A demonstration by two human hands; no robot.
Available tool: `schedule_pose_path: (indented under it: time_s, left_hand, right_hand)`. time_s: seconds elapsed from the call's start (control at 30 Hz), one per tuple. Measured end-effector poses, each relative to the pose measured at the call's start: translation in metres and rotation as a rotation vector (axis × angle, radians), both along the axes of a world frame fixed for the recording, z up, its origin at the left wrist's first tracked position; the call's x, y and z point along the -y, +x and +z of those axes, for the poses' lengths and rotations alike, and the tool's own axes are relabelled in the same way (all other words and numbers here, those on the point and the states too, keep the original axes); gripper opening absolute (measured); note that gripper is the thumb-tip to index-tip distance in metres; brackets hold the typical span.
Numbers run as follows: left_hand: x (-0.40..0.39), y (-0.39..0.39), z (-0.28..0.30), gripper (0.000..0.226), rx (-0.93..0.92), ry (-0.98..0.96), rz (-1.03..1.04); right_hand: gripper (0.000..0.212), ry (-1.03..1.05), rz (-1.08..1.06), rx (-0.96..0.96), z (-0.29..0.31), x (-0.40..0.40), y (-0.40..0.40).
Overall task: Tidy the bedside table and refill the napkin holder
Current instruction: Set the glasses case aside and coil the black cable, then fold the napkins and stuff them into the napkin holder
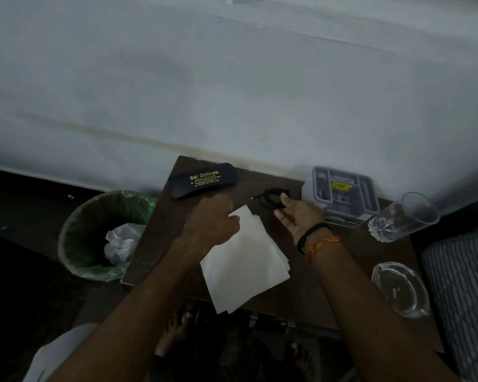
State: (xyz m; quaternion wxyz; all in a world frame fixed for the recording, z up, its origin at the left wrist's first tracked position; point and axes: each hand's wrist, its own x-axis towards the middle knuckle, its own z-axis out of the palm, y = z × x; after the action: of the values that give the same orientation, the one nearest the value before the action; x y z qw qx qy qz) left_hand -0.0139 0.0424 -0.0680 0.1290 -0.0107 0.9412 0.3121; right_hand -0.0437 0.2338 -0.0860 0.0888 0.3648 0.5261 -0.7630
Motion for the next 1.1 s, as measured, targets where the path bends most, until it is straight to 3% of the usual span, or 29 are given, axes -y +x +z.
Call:
schedule_pose_path:
  time_s: [0.23,0.37,0.43,0.6,0.73,0.8,0.97,1.1]
  left_hand:
    - [0.011,-0.002,0.0,0.017,0.015,-0.101,-0.029]
    - [0.016,-0.002,0.003,0.016,0.013,-0.134,-0.053]
    - [0.018,-0.002,0.004,0.017,0.001,-0.135,-0.06]
    - [0.02,-0.002,0.008,0.02,0.043,-0.159,-0.102]
    - [0.014,0.001,0.008,0.038,0.144,-0.171,-0.195]
    - [0.01,0.003,0.007,0.047,0.177,-0.174,-0.235]
    - [0.009,0.003,0.004,0.058,0.224,-0.197,-0.288]
    - [0.009,0.002,0.004,0.061,0.232,-0.197,-0.276]
  right_hand:
    - [0.047,0.115,-0.098,-0.009,-0.012,0.017,-0.028]
    - [0.022,0.147,-0.039,-0.037,-0.012,0.02,-0.033]
    - [0.025,0.214,0.029,-0.03,-0.014,0.019,-0.033]
    - [0.017,0.893,0.438,-0.079,-0.003,0.014,0.0]
    - [0.061,1.068,0.885,-0.088,0.0,0.018,0.03]
    - [0.068,1.139,0.94,-0.126,-0.004,0.02,0.034]
    - [0.051,1.116,0.905,-0.209,-0.003,0.024,0.038]
    - [0.039,1.224,0.859,-0.333,-0.01,0.025,0.042]
